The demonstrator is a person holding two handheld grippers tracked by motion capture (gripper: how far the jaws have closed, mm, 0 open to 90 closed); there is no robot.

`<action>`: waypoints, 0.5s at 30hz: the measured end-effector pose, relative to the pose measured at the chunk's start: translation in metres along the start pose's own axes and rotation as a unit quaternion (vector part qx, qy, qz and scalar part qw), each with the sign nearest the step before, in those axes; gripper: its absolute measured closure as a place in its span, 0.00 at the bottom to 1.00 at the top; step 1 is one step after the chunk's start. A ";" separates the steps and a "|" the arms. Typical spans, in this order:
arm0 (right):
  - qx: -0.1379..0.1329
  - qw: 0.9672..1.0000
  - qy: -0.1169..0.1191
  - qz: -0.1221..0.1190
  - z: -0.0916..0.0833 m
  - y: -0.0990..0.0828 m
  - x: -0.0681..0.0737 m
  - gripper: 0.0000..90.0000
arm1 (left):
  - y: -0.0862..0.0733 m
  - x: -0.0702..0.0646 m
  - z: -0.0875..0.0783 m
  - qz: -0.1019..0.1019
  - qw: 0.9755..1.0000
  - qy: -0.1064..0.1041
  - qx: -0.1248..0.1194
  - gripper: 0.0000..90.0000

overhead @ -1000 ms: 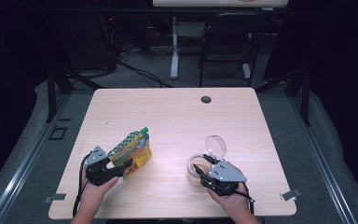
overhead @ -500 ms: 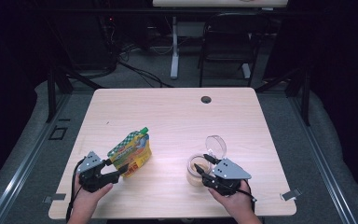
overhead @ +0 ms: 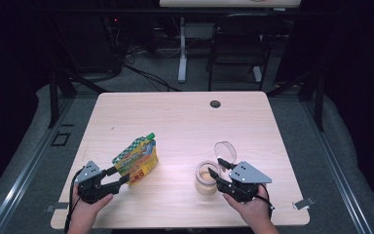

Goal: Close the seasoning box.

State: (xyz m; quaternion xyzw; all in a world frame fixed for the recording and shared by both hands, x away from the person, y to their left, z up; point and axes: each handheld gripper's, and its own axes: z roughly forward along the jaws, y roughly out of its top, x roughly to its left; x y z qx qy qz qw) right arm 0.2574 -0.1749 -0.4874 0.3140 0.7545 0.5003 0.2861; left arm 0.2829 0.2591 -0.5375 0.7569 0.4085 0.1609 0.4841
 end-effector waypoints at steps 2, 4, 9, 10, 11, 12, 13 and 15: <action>-0.003 1.000 -0.003 0.002 -0.003 0.002 -0.002 0.62 | 0.000 0.000 0.001 0.002 1.000 0.001 0.002 0.47; -0.004 1.000 -0.008 0.004 -0.006 0.004 -0.004 0.63 | 0.000 0.000 0.000 0.004 1.000 0.001 0.003 0.47; -0.004 1.000 -0.017 0.010 -0.012 0.008 -0.010 0.68 | -0.001 -0.001 0.000 0.004 1.000 0.002 0.002 0.47; -0.003 1.000 -0.019 0.012 -0.013 0.008 -0.011 0.69 | -0.001 -0.001 0.001 0.003 1.000 0.002 0.002 0.47; -0.001 1.000 -0.022 0.010 -0.015 0.009 -0.013 0.71 | -0.001 -0.001 0.001 0.004 1.000 0.001 0.003 0.47; -0.005 1.000 -0.024 0.013 -0.016 0.009 -0.014 0.72 | -0.001 -0.001 0.001 0.003 1.000 0.000 0.002 0.47; -0.003 1.000 -0.025 0.014 -0.017 0.009 -0.015 0.73 | -0.001 -0.002 0.002 0.005 1.000 -0.001 0.004 0.47; -0.003 0.999 -0.031 0.016 -0.020 0.010 -0.018 0.75 | -0.001 -0.002 0.002 0.007 1.000 -0.002 0.005 0.47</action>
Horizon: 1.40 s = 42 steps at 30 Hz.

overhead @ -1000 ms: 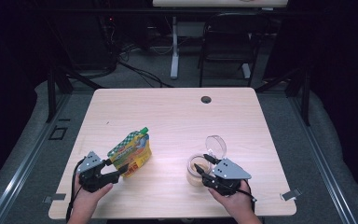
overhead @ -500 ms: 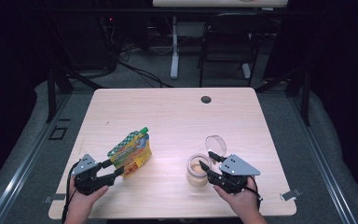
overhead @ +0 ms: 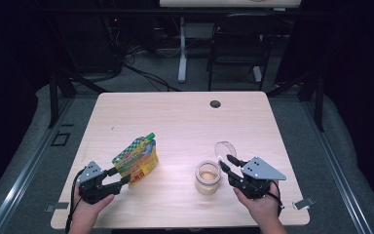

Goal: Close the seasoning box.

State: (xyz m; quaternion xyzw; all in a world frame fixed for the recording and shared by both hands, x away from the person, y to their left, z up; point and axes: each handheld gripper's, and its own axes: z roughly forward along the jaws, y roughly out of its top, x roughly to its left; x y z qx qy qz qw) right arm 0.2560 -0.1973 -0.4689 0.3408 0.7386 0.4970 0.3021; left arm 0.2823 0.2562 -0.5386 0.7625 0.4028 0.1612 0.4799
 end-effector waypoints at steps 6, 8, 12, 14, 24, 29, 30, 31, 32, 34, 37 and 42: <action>0.004 1.000 -0.006 0.012 -0.006 0.002 -0.008 0.83 | 0.001 -0.002 0.001 0.005 1.000 -0.003 0.001 0.49; 0.006 1.000 -0.008 0.016 -0.007 0.002 -0.011 0.87 | 0.001 -0.002 0.001 0.003 1.000 -0.006 0.001 0.50; 0.012 1.000 -0.018 0.017 -0.010 0.002 -0.016 0.94 | 0.001 -0.002 0.000 0.003 1.000 -0.006 0.001 0.50; 0.013 1.000 -0.020 0.020 -0.012 0.002 -0.018 0.98 | 0.001 -0.002 0.000 0.001 1.000 -0.005 0.000 0.50; 0.014 0.997 -0.047 0.058 -0.019 -0.004 -0.039 1.00 | 0.001 -0.003 0.000 0.004 1.000 -0.002 0.000 0.50; 0.023 0.995 -0.058 0.073 -0.017 -0.012 -0.048 1.00 | 0.001 -0.004 0.000 0.011 1.000 0.000 0.008 0.50; 0.026 0.995 -0.060 0.075 -0.016 -0.013 -0.050 1.00 | 0.001 -0.004 0.000 0.012 1.000 0.002 0.007 0.50; 0.027 0.995 -0.060 0.078 -0.016 -0.015 -0.052 1.00 | 0.001 -0.005 0.000 0.013 1.000 0.001 0.004 0.50; 0.030 0.994 -0.059 0.082 -0.015 -0.016 -0.053 1.00 | 0.001 -0.005 0.000 0.013 1.000 0.002 0.005 0.50; 0.033 0.994 -0.059 0.084 -0.013 -0.018 -0.054 1.00 | 0.001 -0.005 -0.001 0.013 1.000 0.002 0.005 0.50; 0.037 0.994 -0.056 0.086 -0.009 -0.020 -0.054 1.00 | 0.000 -0.006 -0.001 0.013 1.000 0.003 0.004 0.50; 0.043 0.994 -0.049 0.082 -0.003 -0.022 -0.052 1.00 | -0.001 -0.005 -0.002 0.012 1.000 0.006 0.004 0.50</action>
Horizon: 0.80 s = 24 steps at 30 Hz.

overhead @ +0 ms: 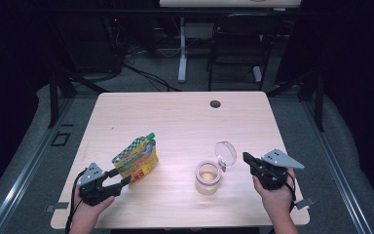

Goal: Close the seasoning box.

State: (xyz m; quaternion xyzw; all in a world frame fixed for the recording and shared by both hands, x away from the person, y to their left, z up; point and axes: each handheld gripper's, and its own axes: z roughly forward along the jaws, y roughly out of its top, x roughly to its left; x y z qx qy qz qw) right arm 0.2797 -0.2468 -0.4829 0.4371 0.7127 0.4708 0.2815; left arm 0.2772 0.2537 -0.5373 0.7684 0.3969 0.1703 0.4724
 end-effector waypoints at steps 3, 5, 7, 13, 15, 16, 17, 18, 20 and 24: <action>0.003 1.000 0.002 -0.001 0.004 -0.001 0.002 1.00 | 0.000 0.000 -0.001 -0.002 1.000 0.002 0.000 0.50; 0.005 1.000 0.005 -0.002 0.005 -0.002 0.003 1.00 | -0.001 0.000 -0.001 -0.002 1.000 0.002 0.000 0.50; 0.004 1.000 0.008 -0.001 0.007 -0.002 0.004 1.00 | -0.001 0.000 -0.001 -0.002 1.000 0.002 0.000 0.50; 0.007 1.000 0.013 -0.008 0.011 -0.001 0.009 1.00 | -0.001 0.000 -0.001 -0.002 1.000 0.004 0.003 0.50; 0.005 1.000 0.015 -0.008 0.012 -0.001 0.010 1.00 | -0.001 0.000 -0.002 -0.002 1.000 0.003 0.007 0.50; 0.006 1.000 0.015 -0.008 0.012 0.000 0.011 1.00 | -0.001 0.000 -0.002 -0.002 1.000 0.004 0.007 0.50; 0.006 1.000 0.015 -0.008 0.013 0.000 0.011 1.00 | -0.001 0.000 -0.002 -0.001 1.000 0.003 0.007 0.50; 0.004 1.000 0.015 -0.007 0.013 0.000 0.011 1.00 | -0.002 0.000 -0.002 -0.002 1.000 0.004 0.007 0.50; 0.007 1.000 0.017 -0.008 0.013 0.000 0.012 1.00 | -0.002 0.000 -0.002 -0.002 1.000 0.003 0.005 0.50; 0.008 1.000 0.019 -0.011 0.014 0.000 0.014 1.00 | -0.002 -0.001 -0.002 -0.002 1.000 0.006 0.005 0.50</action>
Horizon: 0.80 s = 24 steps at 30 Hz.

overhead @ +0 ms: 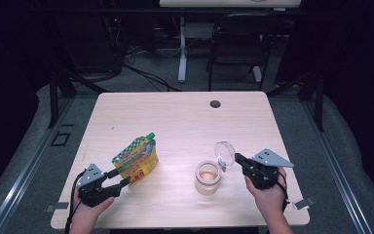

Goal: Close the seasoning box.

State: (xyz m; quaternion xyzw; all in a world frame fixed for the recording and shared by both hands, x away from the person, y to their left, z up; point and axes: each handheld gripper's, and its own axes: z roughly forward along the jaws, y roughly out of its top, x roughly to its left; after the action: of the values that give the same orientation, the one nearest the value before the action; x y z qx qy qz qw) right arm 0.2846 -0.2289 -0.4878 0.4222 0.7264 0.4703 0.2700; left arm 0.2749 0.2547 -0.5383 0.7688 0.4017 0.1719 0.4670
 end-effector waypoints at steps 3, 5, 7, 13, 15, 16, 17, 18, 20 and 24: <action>-0.003 1.000 0.001 0.000 0.000 0.000 0.001 1.00 | 0.000 0.000 0.000 0.001 1.000 0.001 0.000 0.50; -0.004 1.000 0.003 0.000 0.001 0.000 0.002 1.00 | 0.000 0.000 0.000 0.002 1.000 0.001 0.000 0.50; -0.005 1.000 0.003 0.000 0.001 0.001 0.002 1.00 | 0.000 0.000 0.000 0.002 1.000 0.001 0.000 0.50; -0.005 1.000 0.004 -0.004 0.001 0.001 0.004 1.00 | 0.000 -0.001 0.000 0.005 1.000 0.000 0.001 0.50; -0.006 1.000 0.005 -0.006 0.001 0.002 0.004 1.00 | 0.000 -0.001 0.000 0.005 1.000 0.000 0.001 0.50; -0.004 1.000 0.005 -0.009 0.000 0.002 0.005 1.00 | 0.000 -0.001 0.000 0.005 1.000 0.000 0.001 0.50; -0.005 1.000 0.006 -0.008 0.000 0.002 0.005 1.00 | 0.000 -0.001 0.001 0.005 1.000 0.000 0.001 0.50; -0.005 1.000 0.007 -0.009 0.000 0.002 0.006 1.00 | 0.000 -0.001 0.001 0.006 1.000 0.000 0.001 0.50; -0.006 1.000 0.010 -0.013 0.000 0.003 0.008 1.00 | 0.000 -0.001 0.001 0.006 1.000 0.000 0.001 0.50; -0.011 1.000 0.016 -0.016 0.001 0.003 0.012 1.00 | 0.000 -0.001 0.001 0.006 1.000 0.000 0.002 0.50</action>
State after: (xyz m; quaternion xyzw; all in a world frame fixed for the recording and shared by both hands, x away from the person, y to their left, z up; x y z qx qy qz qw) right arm 0.2803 -0.2170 -0.4856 0.4003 0.7321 0.4805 0.2702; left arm 0.2747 0.2536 -0.5386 0.7720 0.3973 0.1739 0.4647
